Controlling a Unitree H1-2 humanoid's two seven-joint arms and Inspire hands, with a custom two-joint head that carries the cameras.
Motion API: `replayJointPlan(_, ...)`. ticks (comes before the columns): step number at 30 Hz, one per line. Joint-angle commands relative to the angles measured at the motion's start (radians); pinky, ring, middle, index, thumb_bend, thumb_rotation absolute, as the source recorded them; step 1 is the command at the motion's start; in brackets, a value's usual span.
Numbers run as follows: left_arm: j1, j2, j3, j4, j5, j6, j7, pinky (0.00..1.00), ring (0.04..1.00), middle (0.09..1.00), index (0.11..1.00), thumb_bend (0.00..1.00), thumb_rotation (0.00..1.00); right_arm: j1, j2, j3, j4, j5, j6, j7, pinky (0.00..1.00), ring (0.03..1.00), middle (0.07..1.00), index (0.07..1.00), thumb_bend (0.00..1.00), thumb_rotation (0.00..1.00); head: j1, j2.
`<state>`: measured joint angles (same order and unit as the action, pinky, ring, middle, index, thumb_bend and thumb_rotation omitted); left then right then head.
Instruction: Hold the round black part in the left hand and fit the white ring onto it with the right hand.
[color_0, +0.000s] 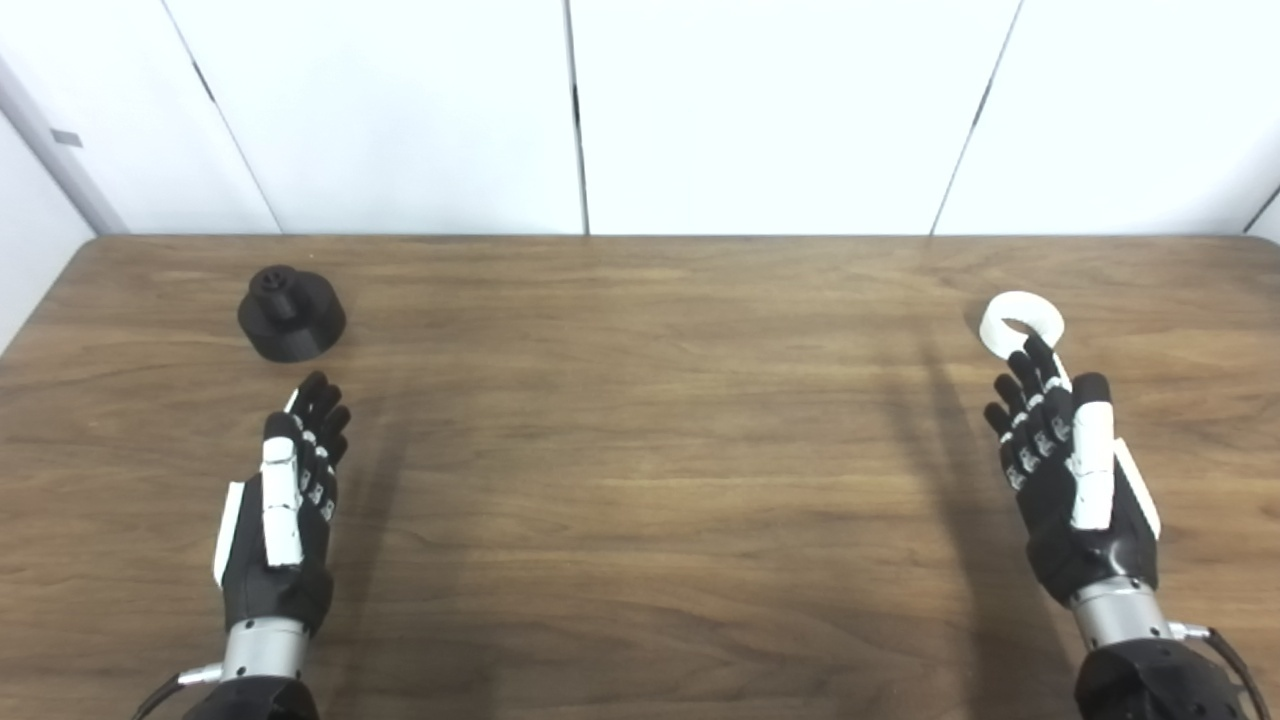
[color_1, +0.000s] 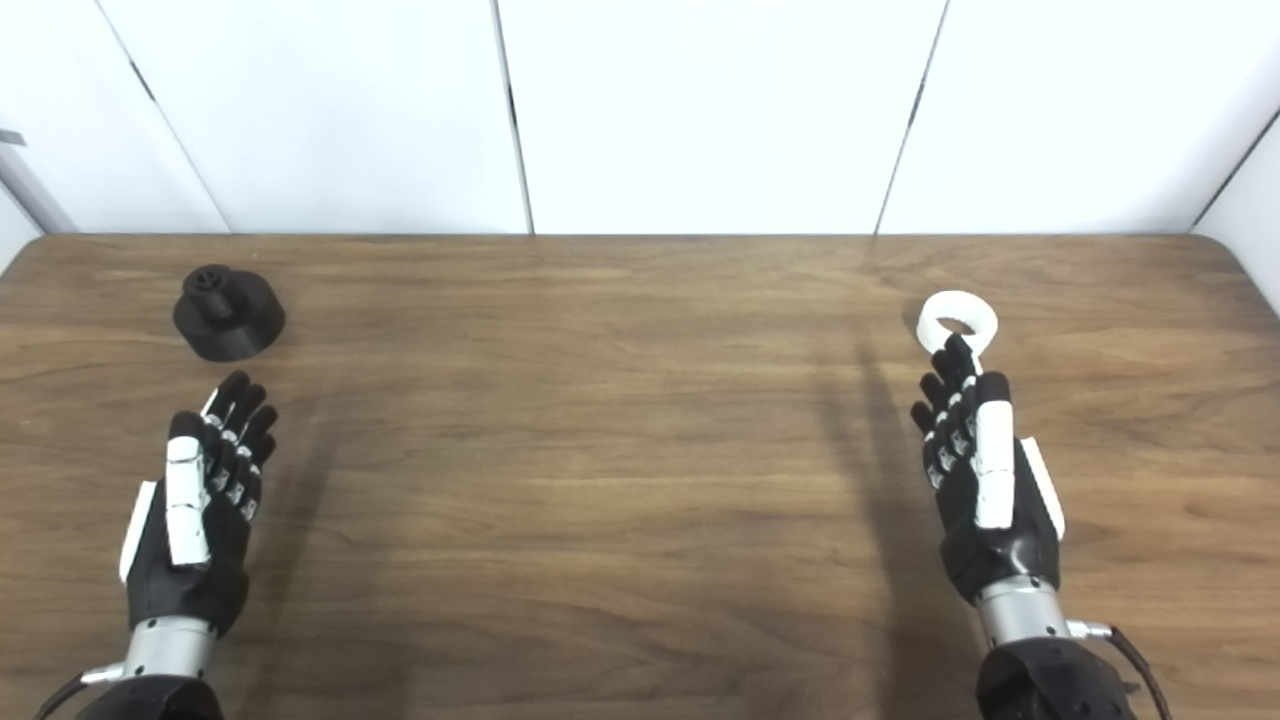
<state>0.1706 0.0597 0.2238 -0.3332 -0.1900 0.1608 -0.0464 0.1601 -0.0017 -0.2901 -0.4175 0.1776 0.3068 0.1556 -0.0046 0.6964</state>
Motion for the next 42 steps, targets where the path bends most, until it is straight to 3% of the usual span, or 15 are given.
replayJointPlan(1, 0.027, 0.012, -0.005, -0.046, 0.011, -0.011, 0.006, 0.99, 0.959, 0.959, 0.948, 0.55, 0.98, 0.093, -0.043, -0.003, -0.038, 0.016, -0.017, 0.001, 1.0, 1.0, 1.0, 0.996, 0.57, 1.0, -0.001, 0.0)
replayJointPlan(15, 0.032, 0.017, -0.01, -0.043, 0.011, -0.02, 0.0, 1.0, 0.962, 0.957, 0.943, 0.55, 0.98, 0.097, -0.05, -0.001, -0.034, 0.015, -0.03, 0.006, 1.0, 1.0, 1.0, 1.0, 0.56, 1.0, 0.013, -0.007)
replayJointPlan(21, 0.033, 0.005, -0.018, -0.047, 0.018, -0.018, 0.01, 1.0, 0.962, 0.957, 0.948, 0.54, 0.98, 0.095, -0.057, -0.009, -0.036, 0.03, -0.021, 0.01, 1.0, 1.0, 1.0, 1.0, 0.56, 1.0, 0.073, -0.022)
replayJointPlan(29, 0.048, -0.027, -0.049, -0.018, 0.049, -0.072, 0.02, 0.98, 0.946, 0.942, 0.929, 0.56, 0.93, 0.101, -0.083, -0.024, -0.01, 0.037, -0.036, 0.033, 1.0, 1.0, 1.0, 1.0, 0.6, 1.0, 0.233, -0.107)
replayJointPlan(37, 0.056, -0.054, -0.081, 0.015, 0.069, -0.109, 0.046, 0.95, 0.939, 0.941, 0.928, 0.57, 0.89, 0.1, -0.104, -0.029, 0.045, 0.033, -0.082, 0.053, 1.0, 1.0, 1.0, 1.0, 0.69, 1.0, 0.301, -0.183)
replayJointPlan(42, 0.057, -0.05, -0.103, 0.035, 0.097, -0.135, 0.058, 0.96, 0.94, 0.945, 0.932, 0.58, 0.91, 0.1, -0.111, -0.035, 0.094, 0.036, -0.144, 0.059, 1.0, 0.983, 0.969, 0.962, 0.58, 1.0, 0.314, -0.203)
